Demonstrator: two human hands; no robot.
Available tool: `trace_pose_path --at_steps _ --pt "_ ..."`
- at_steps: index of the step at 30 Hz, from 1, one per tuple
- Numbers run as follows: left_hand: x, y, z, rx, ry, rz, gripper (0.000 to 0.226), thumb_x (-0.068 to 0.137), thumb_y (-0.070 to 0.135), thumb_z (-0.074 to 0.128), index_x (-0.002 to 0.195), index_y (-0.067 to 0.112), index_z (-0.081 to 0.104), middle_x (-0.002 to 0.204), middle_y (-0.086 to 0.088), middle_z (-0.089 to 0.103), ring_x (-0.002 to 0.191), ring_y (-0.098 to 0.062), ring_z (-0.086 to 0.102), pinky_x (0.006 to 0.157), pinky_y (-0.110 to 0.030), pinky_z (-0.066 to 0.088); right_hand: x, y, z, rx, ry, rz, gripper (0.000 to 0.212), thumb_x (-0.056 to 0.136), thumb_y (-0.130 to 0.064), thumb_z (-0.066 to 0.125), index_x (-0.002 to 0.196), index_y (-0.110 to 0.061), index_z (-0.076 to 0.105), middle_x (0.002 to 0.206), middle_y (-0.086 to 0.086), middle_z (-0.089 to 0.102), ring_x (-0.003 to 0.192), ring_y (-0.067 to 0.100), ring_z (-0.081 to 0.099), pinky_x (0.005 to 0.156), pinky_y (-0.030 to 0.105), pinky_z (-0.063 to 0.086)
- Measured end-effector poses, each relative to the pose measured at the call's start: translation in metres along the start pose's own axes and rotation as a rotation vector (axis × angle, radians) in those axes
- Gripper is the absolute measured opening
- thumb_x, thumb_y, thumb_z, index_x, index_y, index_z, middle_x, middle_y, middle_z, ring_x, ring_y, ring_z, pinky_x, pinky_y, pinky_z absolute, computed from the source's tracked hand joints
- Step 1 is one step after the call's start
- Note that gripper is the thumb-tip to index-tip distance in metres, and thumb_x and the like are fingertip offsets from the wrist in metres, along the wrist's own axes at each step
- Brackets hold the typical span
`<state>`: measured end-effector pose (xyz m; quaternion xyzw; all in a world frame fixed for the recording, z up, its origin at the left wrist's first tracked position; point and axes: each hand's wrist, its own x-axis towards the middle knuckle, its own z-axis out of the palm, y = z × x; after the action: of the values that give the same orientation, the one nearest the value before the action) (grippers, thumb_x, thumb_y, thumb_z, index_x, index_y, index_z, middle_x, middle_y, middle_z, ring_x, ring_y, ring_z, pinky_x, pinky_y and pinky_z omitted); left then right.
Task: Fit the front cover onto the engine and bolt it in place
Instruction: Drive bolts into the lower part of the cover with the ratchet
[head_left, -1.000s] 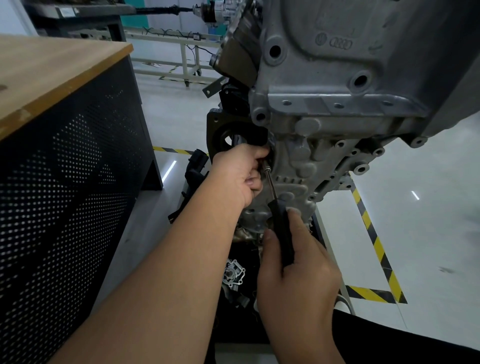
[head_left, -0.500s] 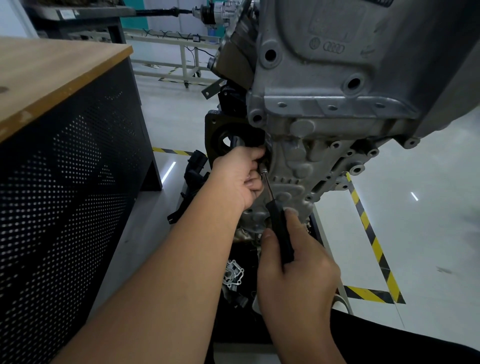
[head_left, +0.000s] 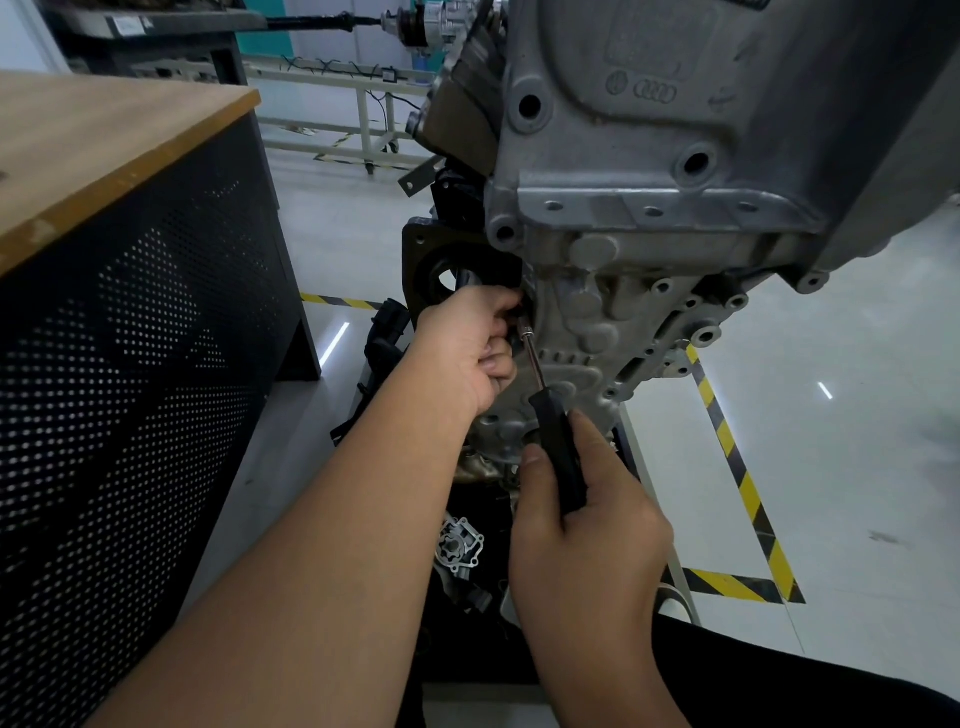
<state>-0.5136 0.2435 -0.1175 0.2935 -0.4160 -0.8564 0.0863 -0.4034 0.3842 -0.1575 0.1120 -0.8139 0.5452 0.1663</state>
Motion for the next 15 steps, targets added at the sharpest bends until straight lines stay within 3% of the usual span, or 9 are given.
trace_pose_path --at_steps 5,10,15 --pt "0.0008 -0.0007 -0.0007 -0.006 -0.012 0.011 0.015 0.092 0.011 0.063 0.080 0.013 0.055 0.053 0.006 0.032 0.032 -0.005 0.019 0.032 -0.016 0.016 -0.0035 -0.0013 0.0026 0.056 0.002 0.058 0.045 0.095 -0.033 0.063 0.136 -0.015 0.065 0.096 -0.001 0.074 0.086 0.016 0.071 0.078 0.037 0.060" --pt "0.0009 -0.0013 -0.0028 -0.023 -0.025 0.018 0.016 0.092 0.007 0.063 0.080 0.014 0.054 0.056 0.005 0.032 0.033 -0.005 0.019 0.031 -0.017 0.017 0.0020 0.0001 0.0003 0.048 -0.044 0.053 0.044 0.093 -0.038 0.058 0.132 -0.020 0.068 0.087 -0.001 0.071 0.078 0.012 0.067 0.069 0.023 0.055" --pt "0.0024 -0.0020 -0.0049 -0.043 -0.040 0.016 0.023 0.093 0.006 0.060 0.077 0.017 0.047 0.058 0.005 0.031 0.034 -0.005 0.019 0.032 -0.017 0.017 -0.0024 0.0032 0.0024 0.084 -0.020 0.058 0.041 0.093 -0.028 0.067 0.132 -0.017 0.069 0.089 0.000 0.073 0.079 0.014 0.070 0.071 0.034 0.060"
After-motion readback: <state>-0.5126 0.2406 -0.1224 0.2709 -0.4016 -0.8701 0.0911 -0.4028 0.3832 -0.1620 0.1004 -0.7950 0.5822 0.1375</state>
